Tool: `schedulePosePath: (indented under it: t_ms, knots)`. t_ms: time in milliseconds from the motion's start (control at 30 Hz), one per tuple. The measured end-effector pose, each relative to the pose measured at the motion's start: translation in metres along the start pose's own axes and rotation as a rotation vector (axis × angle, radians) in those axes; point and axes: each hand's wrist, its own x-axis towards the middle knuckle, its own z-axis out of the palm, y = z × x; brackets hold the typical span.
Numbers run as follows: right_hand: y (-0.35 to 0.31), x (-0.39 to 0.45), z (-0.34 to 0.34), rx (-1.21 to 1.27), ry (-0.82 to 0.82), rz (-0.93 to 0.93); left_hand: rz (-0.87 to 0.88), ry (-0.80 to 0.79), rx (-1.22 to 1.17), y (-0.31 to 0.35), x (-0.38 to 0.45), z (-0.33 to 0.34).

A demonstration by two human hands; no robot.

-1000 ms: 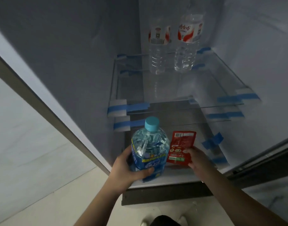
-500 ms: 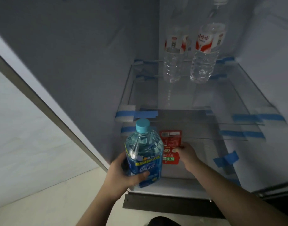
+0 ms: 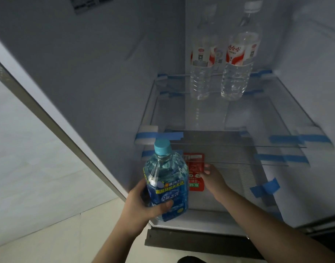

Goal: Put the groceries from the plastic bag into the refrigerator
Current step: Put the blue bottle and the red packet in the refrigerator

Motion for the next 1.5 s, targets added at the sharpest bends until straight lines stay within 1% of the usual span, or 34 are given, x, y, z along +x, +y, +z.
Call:
schedulePosePath:
  t_ms: [67, 167, 267, 367, 433, 533, 633, 800, 1033, 1167, 1333, 1500]
  knots:
    - [0.001, -0.001, 0.000, 0.014, 0.000, 0.013, -0.004, -0.005, 0.004, 0.000, 0.001, 0.000]
    - [-0.006, -0.012, -0.002, 0.054, 0.051, 0.032, -0.001, -0.013, 0.021, -0.001, 0.001, 0.000]
    - [-0.018, -0.032, -0.005, 0.102, 0.067, 0.066, 0.011, -0.020, 0.034, 0.000, 0.001, 0.001]
    - [-0.027, -0.058, -0.009, 0.141, 0.065, 0.053, 0.016, -0.038, 0.039, 0.001, 0.002, 0.003]
    - [-0.031, -0.076, -0.011, 0.161, 0.022, 0.046, 0.023, -0.052, 0.042, 0.002, 0.003, 0.005]
    - [-0.042, -0.109, -0.014, 0.191, -0.089, 0.081, 0.045, -0.084, 0.064, 0.006, 0.007, 0.007]
    - [-0.053, -0.142, -0.017, 0.227, -0.153, 0.059, 0.087, -0.113, 0.097, 0.014, 0.013, 0.010]
    - [-0.068, -0.172, -0.027, 0.347, -0.125, 0.044, 0.135, -0.174, 0.089, 0.026, 0.021, 0.020]
    - [-0.081, -0.198, -0.052, 0.371, -0.166, -0.055, 0.226, -0.272, 0.086, 0.046, 0.027, 0.040]
    - [-0.087, -0.204, -0.064, 0.339, -0.105, -0.141, 0.283, -0.335, 0.097, 0.067, 0.031, 0.052]
    - [-0.106, -0.206, -0.079, 0.313, -0.054, -0.224, 0.350, -0.343, 0.092, 0.093, 0.038, 0.062]
    - [-0.122, -0.211, -0.089, 0.246, -0.007, -0.336, 0.411, -0.347, 0.012, 0.115, 0.047, 0.068]
